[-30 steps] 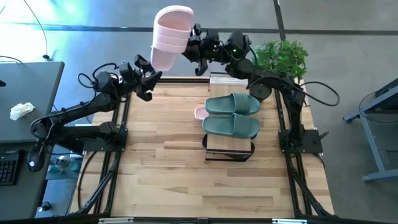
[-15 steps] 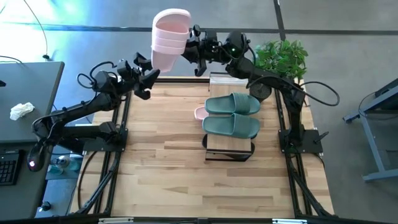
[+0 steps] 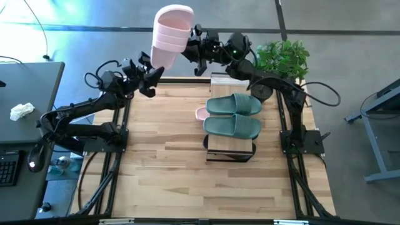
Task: Pick and place slides into the shelf
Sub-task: Put the pink slipper under the shelf
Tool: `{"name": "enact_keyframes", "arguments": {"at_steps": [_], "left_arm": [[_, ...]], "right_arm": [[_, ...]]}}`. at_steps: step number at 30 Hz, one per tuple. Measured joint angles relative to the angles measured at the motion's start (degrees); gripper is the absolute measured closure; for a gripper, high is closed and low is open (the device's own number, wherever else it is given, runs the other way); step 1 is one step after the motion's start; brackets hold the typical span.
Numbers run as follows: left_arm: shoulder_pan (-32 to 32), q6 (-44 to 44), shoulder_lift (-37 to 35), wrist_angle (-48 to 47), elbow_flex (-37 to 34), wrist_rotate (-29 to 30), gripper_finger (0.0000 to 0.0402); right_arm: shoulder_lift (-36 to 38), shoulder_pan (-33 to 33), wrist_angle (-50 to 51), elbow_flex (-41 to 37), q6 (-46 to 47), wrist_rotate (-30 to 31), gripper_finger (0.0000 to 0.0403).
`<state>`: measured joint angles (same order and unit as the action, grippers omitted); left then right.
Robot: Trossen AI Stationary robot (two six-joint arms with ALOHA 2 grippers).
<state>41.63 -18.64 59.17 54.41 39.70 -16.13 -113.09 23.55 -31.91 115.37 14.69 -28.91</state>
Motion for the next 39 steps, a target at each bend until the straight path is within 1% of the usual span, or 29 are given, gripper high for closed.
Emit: {"name": "enact_keyframes", "arguments": {"at_steps": [7,16,24,26,28,30,37,38,39], "left_arm": [[0.0,0.2,0.0,-0.5,0.0,0.7,0.0170],[0.0,2.1,0.0,-0.5,0.0,2.7,0.0170],[0.0,3.2,0.0,-0.5,0.0,3.9,0.0170],[0.0,3.4,0.0,-0.5,0.0,4.2,0.0175],[0.0,3.4,0.0,-0.5,0.0,4.6,0.0191],[0.0,3.7,0.0,-0.5,0.0,4.6,0.0218],[0.0,5.1,0.0,-0.3,0.0,4.8,0.0349],[0.0,5.1,0.0,-0.2,0.0,4.9,0.0358],[0.0,5.2,0.0,-0.2,0.0,5.0,0.0358]], "right_arm": [[-2.6,-0.2,-4.6,0.0,2.5,0.8,0.0365],[-2.9,-0.2,-7.7,0.0,2.9,1.5,0.0365],[-2.9,-0.2,-7.7,0.0,2.9,1.7,0.0365],[-2.9,-0.2,-7.7,0.0,2.9,1.7,0.0365],[-2.9,-0.2,-7.6,0.0,2.8,1.7,0.0365],[-2.9,-0.2,-7.5,0.0,2.8,1.7,0.0365],[-2.9,-0.2,-7.0,0.0,2.6,1.5,0.0365],[-2.9,-0.2,-6.8,0.0,2.6,1.5,0.0365],[-2.9,-0.2,-6.6,0.0,2.6,1.5,0.0363]]}}
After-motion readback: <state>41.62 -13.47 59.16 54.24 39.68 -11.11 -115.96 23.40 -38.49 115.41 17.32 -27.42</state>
